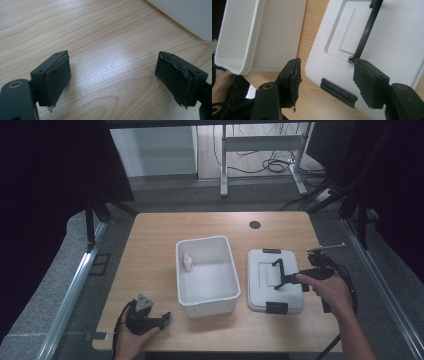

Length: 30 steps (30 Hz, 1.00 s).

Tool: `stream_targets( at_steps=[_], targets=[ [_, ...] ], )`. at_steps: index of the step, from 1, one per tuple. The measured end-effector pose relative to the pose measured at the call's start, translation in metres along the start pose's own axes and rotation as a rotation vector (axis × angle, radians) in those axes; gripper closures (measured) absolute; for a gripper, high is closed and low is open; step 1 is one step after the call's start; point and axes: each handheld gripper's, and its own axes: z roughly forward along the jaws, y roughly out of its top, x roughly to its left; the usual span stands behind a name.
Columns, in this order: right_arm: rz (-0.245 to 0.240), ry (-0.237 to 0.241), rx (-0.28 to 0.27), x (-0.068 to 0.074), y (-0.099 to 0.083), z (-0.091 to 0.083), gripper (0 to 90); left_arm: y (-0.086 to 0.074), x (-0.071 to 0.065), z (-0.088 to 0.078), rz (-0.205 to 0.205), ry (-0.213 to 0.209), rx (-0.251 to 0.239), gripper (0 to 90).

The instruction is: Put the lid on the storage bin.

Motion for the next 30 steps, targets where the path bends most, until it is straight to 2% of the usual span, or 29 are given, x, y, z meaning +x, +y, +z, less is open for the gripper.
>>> stream_targets(
  at_steps=[4,18,24,26,30],
  targets=[
    [0.03,-0.007,0.022,-0.005,0.008,0.004,41.9,0.0,0.0,0.0,0.0,0.0,0.0,13.0],
    [0.049,-0.053,0.08,-0.001,0.031,0.012,44.9,0.0,0.0,0.0,0.001,-0.001,0.001,12.9],
    [0.067,-0.081,0.096,-0.007,0.039,0.017,46.3,0.0,0.0,0.0,0.001,-0.001,0.001,12.9],
    [0.086,-0.098,0.109,-0.011,0.043,0.02,50.8,0.0,0.0,0.0,0.001,-0.001,0.002,12.9],
    [0.099,-0.108,0.116,-0.015,0.047,0.022,53.6,0.0,0.0,-0.001,0.001,0.0,0.002,12.9]
  ],
)
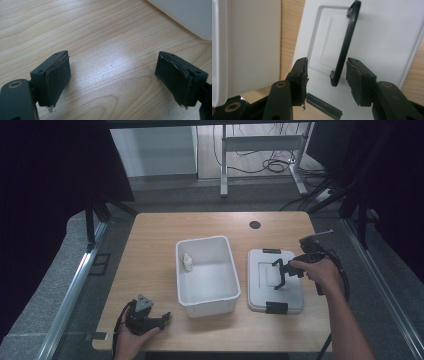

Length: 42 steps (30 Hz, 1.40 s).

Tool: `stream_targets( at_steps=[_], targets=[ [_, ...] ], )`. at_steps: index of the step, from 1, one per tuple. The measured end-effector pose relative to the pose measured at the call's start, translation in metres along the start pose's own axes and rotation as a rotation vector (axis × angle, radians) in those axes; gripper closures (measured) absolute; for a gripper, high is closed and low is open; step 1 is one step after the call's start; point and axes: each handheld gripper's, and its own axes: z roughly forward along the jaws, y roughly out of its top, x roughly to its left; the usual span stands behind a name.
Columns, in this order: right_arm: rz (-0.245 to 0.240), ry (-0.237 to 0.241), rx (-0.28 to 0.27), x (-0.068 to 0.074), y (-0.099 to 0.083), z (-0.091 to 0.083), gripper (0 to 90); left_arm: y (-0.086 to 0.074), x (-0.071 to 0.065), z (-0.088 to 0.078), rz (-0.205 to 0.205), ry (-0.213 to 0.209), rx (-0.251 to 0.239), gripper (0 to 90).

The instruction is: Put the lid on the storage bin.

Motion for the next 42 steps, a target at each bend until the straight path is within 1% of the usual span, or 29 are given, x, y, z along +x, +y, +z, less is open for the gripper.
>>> stream_targets(
  at_steps=[1,3,5,8,9,11,13,15,16,19,23,26,27,28,29,31,35,38,42],
  targets=[
    [0.007,-0.012,0.009,-0.002,0.003,0.002,54.3,0.0,0.0,0.0,0.0,0.001,0.0,12.9],
    [0.002,-0.017,0.016,-0.003,0.004,0.003,54.6,0.0,0.0,0.0,0.001,0.001,0.001,12.9],
    [0.001,-0.038,0.034,-0.003,0.007,0.004,54.9,0.0,0.0,0.0,0.0,0.0,0.0,12.8],
    [0.007,-0.039,0.036,-0.004,0.011,0.004,55.7,0.0,0.0,0.0,0.0,0.0,0.0,12.9],
    [0.02,-0.024,0.04,-0.006,0.013,0.005,56.0,0.0,0.0,0.0,0.001,0.001,0.001,12.9],
    [0.023,-0.03,0.044,-0.007,0.014,0.006,56.1,0.0,0.0,0.0,0.001,0.001,0.001,12.9],
    [0.031,-0.042,0.061,-0.008,0.016,0.011,56.7,0.0,0.0,0.0,0.002,0.001,0.001,12.9],
    [0.031,-0.042,0.067,-0.008,0.017,0.013,57.1,0.0,0.0,0.0,0.0,0.001,0.0,12.9],
    [0.036,-0.038,0.071,-0.007,0.018,0.015,58.9,0.0,0.0,0.0,0.0,0.001,0.0,12.9],
    [0.034,-0.061,0.082,-0.007,0.02,0.02,60.8,0.0,0.0,0.0,0.0,0.001,0.0,12.9],
    [0.037,-0.074,0.09,-0.007,0.022,0.025,62.3,0.0,0.0,0.0,0.0,0.001,0.0,12.9],
    [0.047,-0.086,0.111,-0.007,0.025,0.032,67.2,0.0,0.0,0.0,0.001,0.001,0.0,12.9],
    [0.047,-0.086,0.111,-0.007,0.025,0.032,67.2,0.0,0.0,0.0,0.001,0.001,0.0,12.9],
    [0.054,-0.084,0.121,-0.008,0.027,0.034,73.8,0.0,0.0,0.0,0.0,0.001,0.0,12.9],
    [0.054,-0.084,0.121,-0.008,0.027,0.034,73.8,0.0,0.0,0.0,0.002,0.001,0.001,12.9],
    [0.063,-0.081,0.137,-0.009,0.028,0.036,82.4,0.0,0.0,0.0,0.001,0.001,0.0,12.9],
    [0.091,-0.078,0.135,-0.01,0.028,0.036,83.9,0.0,0.0,0.0,0.0,0.001,0.0,12.8],
    [0.103,-0.081,0.127,-0.009,0.027,0.035,84.7,0.0,0.0,0.0,0.001,0.001,0.001,12.8],
    [0.107,-0.087,0.117,-0.007,0.026,0.033,84.6,0.0,0.0,0.0,0.001,0.001,0.0,12.8]
  ],
)
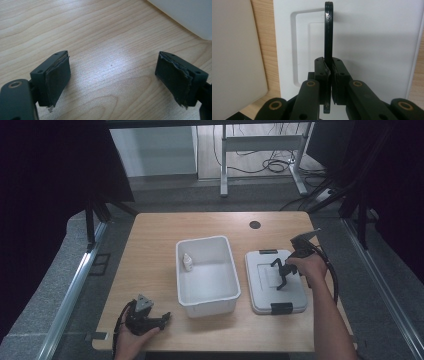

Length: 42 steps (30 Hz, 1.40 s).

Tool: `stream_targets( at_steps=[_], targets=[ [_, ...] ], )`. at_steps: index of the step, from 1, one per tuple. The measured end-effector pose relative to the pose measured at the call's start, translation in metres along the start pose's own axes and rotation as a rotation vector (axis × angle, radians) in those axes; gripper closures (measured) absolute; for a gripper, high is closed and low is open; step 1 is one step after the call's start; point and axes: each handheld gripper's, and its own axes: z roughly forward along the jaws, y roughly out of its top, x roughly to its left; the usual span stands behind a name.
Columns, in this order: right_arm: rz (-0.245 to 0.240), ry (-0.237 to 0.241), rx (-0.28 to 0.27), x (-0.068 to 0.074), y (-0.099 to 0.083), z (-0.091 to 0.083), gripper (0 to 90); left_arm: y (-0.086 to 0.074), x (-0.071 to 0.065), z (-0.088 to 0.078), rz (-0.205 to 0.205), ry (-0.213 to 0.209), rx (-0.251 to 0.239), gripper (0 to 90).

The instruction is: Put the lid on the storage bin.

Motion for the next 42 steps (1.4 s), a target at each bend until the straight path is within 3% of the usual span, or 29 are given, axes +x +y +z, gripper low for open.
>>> stream_targets(
  at_steps=[10,18,27,42],
  targets=[
    [-0.004,0.047,-0.028,0.0,-0.008,-0.016,84.8,0.0,0.0,0.0,0.0,0.0,0.0,12.8],
    [-0.02,0.053,-0.056,0.004,-0.014,-0.032,84.6,0.0,0.0,0.0,-0.001,0.0,-0.001,12.9],
    [-0.081,0.077,-0.08,0.021,-0.02,-0.052,84.6,0.0,0.0,0.0,-0.001,0.0,-0.001,12.9],
    [-0.105,0.12,-0.109,0.035,-0.027,-0.078,84.6,0.0,0.0,0.0,0.0,0.001,-0.003,12.8]
  ],
)
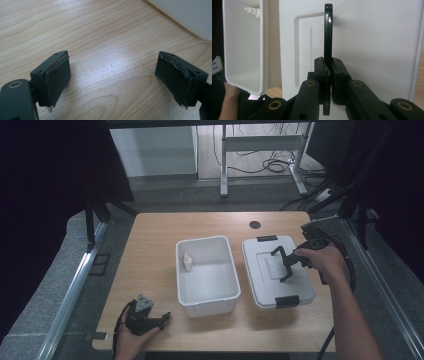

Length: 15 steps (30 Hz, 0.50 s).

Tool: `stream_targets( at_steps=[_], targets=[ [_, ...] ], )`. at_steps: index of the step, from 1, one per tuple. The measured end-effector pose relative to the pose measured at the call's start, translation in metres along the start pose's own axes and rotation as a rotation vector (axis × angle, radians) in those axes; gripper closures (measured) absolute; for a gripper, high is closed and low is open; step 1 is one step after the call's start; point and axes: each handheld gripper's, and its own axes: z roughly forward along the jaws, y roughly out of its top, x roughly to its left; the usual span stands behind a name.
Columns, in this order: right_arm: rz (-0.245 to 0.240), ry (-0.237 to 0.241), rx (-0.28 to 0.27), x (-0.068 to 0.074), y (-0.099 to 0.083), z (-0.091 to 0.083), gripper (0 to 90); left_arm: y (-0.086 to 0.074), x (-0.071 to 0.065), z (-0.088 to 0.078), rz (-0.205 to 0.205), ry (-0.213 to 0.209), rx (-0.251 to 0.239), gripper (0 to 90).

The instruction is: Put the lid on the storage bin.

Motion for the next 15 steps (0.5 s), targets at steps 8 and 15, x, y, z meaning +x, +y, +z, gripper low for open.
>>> stream_targets(
  at_steps=[8,15],
  targets=[
    [-0.032,0.034,-0.018,0.011,-0.003,-0.011,84.6,0.0,0.0,0.0,0.0,0.001,0.002,12.9],
    [-0.046,0.05,-0.03,0.017,-0.004,-0.018,84.6,0.0,0.0,0.0,-0.001,0.0,0.003,12.9]
  ],
)
